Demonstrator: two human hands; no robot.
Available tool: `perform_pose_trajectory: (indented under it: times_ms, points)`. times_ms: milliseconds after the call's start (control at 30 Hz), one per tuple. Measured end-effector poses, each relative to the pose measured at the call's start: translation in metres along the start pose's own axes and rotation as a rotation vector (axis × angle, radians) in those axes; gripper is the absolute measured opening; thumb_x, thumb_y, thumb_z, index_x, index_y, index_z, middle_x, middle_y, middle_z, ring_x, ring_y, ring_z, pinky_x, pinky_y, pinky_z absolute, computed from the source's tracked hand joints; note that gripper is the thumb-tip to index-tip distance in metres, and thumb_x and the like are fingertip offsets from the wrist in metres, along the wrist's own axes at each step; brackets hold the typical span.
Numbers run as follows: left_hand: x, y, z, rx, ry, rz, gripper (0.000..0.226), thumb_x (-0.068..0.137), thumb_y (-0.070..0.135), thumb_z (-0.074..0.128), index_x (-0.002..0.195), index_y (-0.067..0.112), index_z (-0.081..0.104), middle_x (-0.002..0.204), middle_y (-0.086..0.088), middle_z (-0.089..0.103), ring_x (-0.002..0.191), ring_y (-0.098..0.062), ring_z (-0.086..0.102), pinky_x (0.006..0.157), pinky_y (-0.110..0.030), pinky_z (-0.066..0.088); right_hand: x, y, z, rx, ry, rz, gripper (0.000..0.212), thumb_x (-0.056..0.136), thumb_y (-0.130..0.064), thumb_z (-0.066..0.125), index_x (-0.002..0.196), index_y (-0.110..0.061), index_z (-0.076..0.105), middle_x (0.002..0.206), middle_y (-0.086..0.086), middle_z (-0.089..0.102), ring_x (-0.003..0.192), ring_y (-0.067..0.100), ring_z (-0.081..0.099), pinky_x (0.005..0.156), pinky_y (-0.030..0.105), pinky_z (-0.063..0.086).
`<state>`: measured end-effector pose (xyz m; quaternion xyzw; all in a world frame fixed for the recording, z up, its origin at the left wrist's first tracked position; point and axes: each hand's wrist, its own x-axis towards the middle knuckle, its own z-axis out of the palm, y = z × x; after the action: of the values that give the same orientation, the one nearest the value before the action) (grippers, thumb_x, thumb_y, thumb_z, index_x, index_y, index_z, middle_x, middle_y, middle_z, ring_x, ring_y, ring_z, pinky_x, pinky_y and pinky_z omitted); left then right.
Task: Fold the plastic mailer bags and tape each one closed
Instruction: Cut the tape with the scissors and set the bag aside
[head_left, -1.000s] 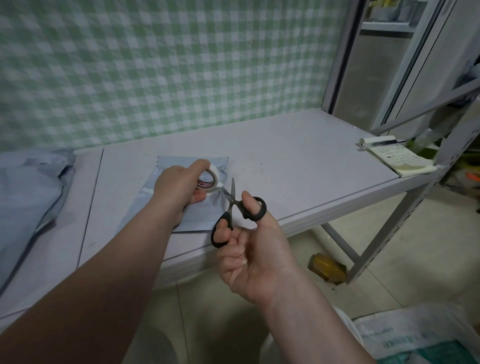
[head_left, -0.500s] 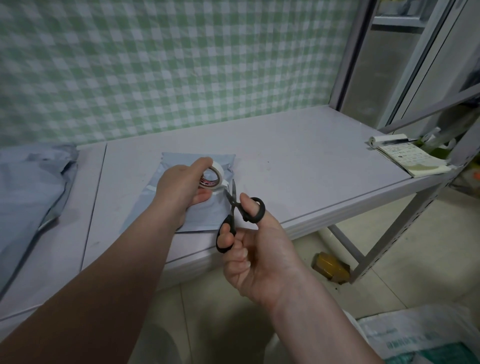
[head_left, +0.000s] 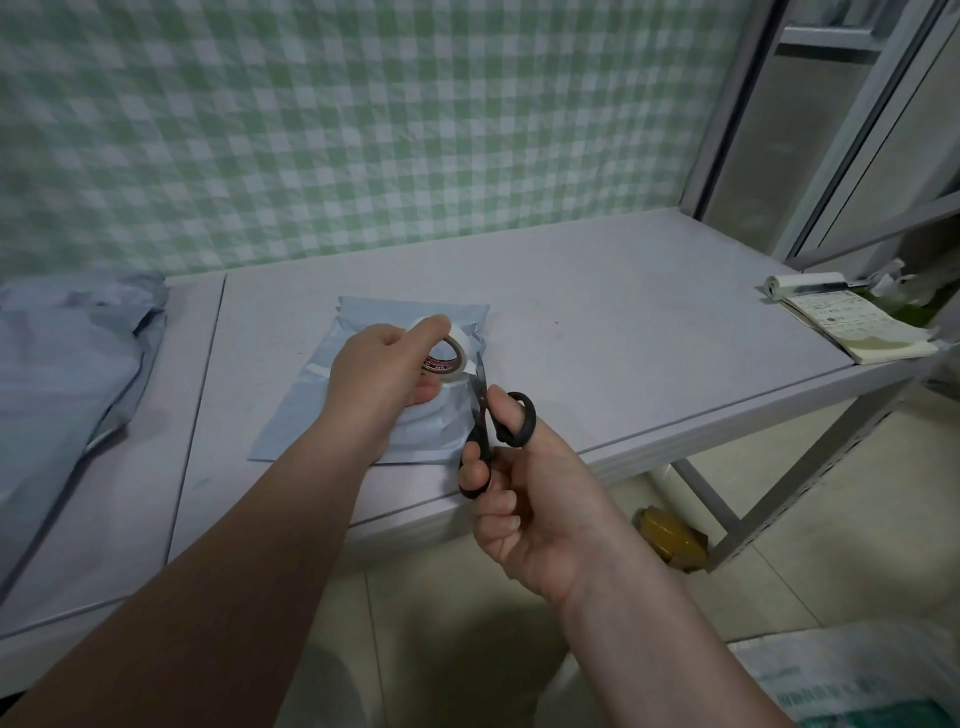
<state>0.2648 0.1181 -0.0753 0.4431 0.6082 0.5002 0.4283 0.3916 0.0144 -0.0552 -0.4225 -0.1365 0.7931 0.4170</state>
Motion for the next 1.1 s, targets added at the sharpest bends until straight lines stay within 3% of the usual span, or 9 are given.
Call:
perform_pose_trajectory:
  times_ms: [300, 1100]
  points:
    - [-0.0016, -0.0007, 0.0004, 0.015, 0.007, 0.007, 0.047, 0.074, 0.047, 0.069, 0.095, 0.005, 0.065, 0.088, -0.007, 0.071, 0.070, -0.016, 0.070, 0.074, -0.034, 0.059, 0.0047, 0.0007, -0.0027, -0.031, -0.008, -0.001, 0.038, 0.063, -0.047, 0.070, 0.073, -0.014, 0.054, 0.052, -0.003, 0.049, 0.030, 0.003, 0.031, 0.029, 0.012, 0.025]
    - [-0.0058, 0.0008, 0.0009, 0.024, 0.021, 0.008, 0.051, 0.065, 0.053, 0.067, 0.092, 0.009, 0.066, 0.085, -0.004, 0.072, 0.065, -0.014, 0.069, 0.078, -0.039, 0.059, 0.0057, 0.0076, -0.0051, -0.070, 0.012, -0.052, 0.034, 0.078, -0.043, 0.067, 0.066, -0.015, 0.053, 0.052, -0.002, 0.045, 0.030, 0.003, 0.026, 0.028, 0.013, 0.020]
